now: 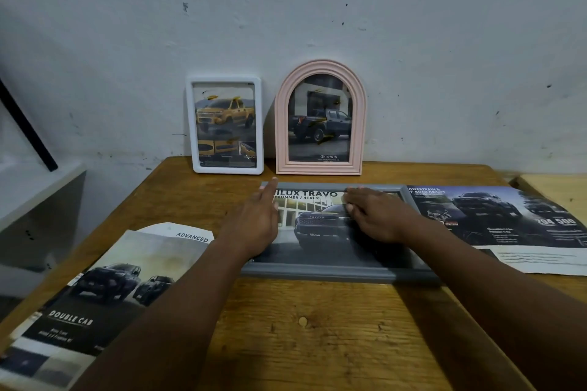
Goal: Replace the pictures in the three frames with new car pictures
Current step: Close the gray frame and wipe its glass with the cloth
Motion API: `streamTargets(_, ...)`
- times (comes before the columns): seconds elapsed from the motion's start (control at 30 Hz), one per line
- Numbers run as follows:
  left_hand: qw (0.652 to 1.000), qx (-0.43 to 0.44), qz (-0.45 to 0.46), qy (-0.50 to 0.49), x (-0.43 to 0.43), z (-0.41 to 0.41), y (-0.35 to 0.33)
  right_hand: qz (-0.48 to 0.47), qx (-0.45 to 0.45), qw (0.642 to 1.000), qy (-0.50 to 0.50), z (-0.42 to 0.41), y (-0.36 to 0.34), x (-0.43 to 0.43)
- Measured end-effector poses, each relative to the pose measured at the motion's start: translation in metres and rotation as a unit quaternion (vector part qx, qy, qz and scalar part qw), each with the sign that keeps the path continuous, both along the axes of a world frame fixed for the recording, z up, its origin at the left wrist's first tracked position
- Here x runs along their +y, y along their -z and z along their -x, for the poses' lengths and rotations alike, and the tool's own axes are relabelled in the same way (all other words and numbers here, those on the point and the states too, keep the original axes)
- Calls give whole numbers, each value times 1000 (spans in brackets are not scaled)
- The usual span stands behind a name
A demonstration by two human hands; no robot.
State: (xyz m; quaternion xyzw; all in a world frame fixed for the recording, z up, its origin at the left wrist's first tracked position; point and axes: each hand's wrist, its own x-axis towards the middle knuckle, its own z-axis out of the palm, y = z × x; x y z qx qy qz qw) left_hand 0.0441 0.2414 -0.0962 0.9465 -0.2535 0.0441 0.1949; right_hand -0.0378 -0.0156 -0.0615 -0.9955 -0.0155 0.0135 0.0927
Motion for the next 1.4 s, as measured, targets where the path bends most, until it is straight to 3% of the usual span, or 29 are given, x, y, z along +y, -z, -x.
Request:
streamTargets(0.3, 1000, -2, 16, -23, 1, -1, 4, 27, 0, 995, 93, 14, 0, -9)
streamTargets(0.5, 999, 2, 41, -22, 1, 0, 4, 13, 30, 997, 70, 30, 1, -20)
streamTargets(0.73, 996, -6, 83, -27, -1, 3, 6, 125, 12, 978, 167, 31, 10, 21)
streamTargets(0.83, 995, -9, 95, -37, -5, 7, 4, 75, 1, 978, 194, 23, 6, 42)
streamTargets(0.97, 992, -3, 121, -41, -6, 14, 1, 19, -15, 993, 119, 18, -1, 86)
streamTargets(1.07, 990, 9, 138, -27, -5, 15, 3, -26, -29, 991, 127, 17, -7, 81)
streamTargets(1.13, 989, 14, 142, -24, -4, 13, 4, -23, -45, 990, 131, 18, -6, 63)
streamTargets(1.23, 988, 20, 152, -20, -4, 14, 3, -32, 8, 993, 112, 20, 11, 51)
streamTargets(1.4, 984, 30, 176, -22, -2, 16, 2, -26, 33, 996, 84, 7, 25, 76)
